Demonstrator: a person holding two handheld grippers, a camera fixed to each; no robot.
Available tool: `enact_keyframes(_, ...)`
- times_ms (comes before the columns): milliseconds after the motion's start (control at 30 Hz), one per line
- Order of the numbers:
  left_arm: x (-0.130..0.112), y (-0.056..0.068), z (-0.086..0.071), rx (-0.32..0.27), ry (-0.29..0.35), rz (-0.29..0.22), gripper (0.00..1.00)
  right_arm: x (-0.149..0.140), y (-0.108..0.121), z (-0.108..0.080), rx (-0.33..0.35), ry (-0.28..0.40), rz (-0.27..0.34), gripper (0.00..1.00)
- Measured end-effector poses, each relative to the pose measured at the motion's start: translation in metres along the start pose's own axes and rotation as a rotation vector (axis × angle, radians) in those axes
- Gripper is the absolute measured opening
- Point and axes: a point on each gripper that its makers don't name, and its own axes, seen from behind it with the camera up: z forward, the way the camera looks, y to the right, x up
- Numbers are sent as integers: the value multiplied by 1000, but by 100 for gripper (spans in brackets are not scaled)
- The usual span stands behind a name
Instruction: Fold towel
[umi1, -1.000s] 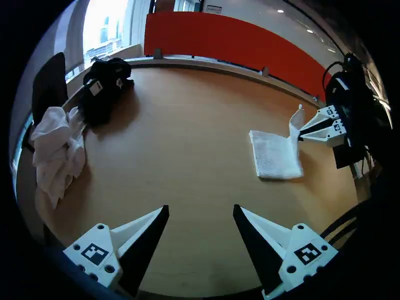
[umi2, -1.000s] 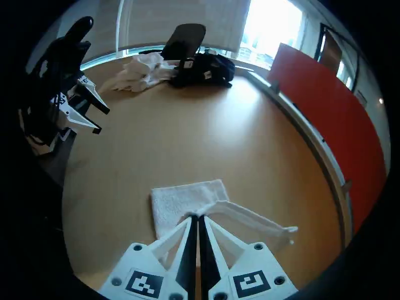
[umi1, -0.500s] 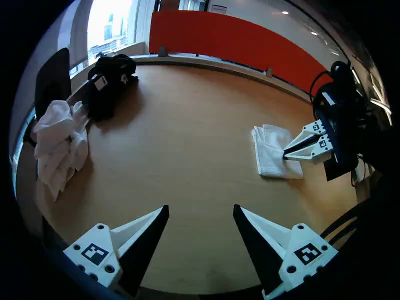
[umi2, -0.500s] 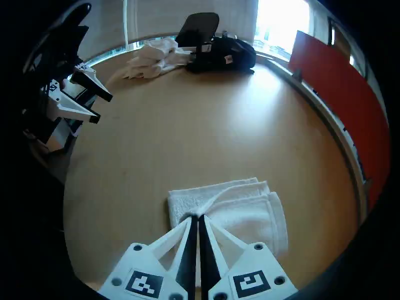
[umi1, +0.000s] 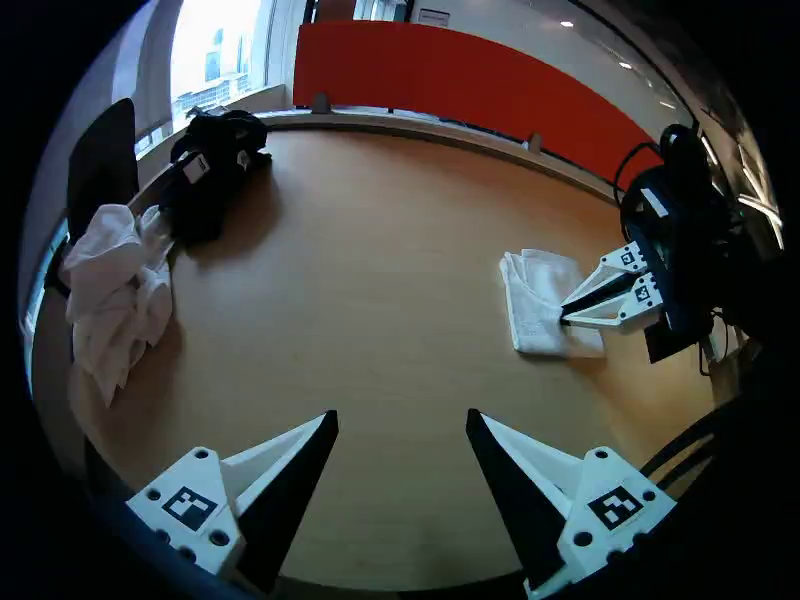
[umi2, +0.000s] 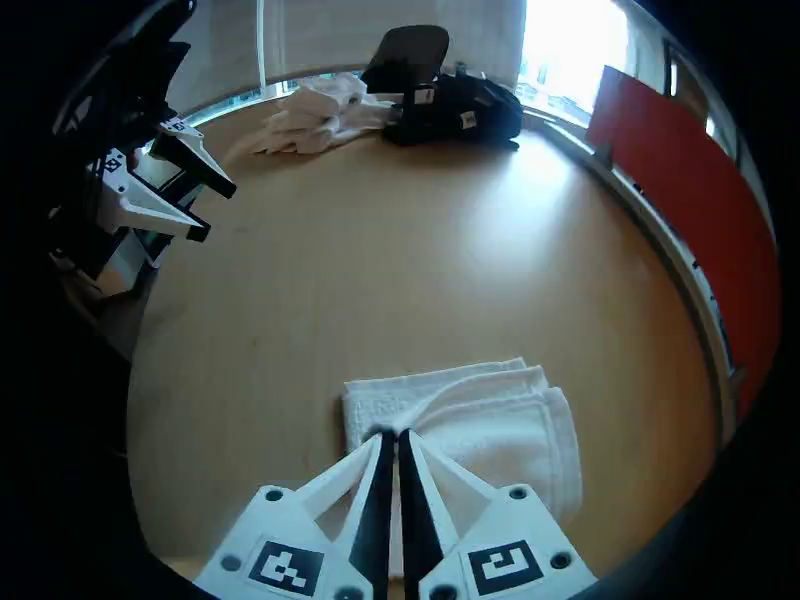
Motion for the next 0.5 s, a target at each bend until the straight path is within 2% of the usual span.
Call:
enact_keyframes(133, 0, -2, 0, 2, -1, 1, 95, 0, -2, 0, 3, 1, 4, 14)
enact_keyframes(333, 1, -3, -1, 3, 5, 0, 95, -3, -2, -2, 2, -2, 12, 65)
enact_keyframes(500, 3, -3, -2, 0, 9, 0, 95, -3, -3, -6, -7, 5, 31, 88)
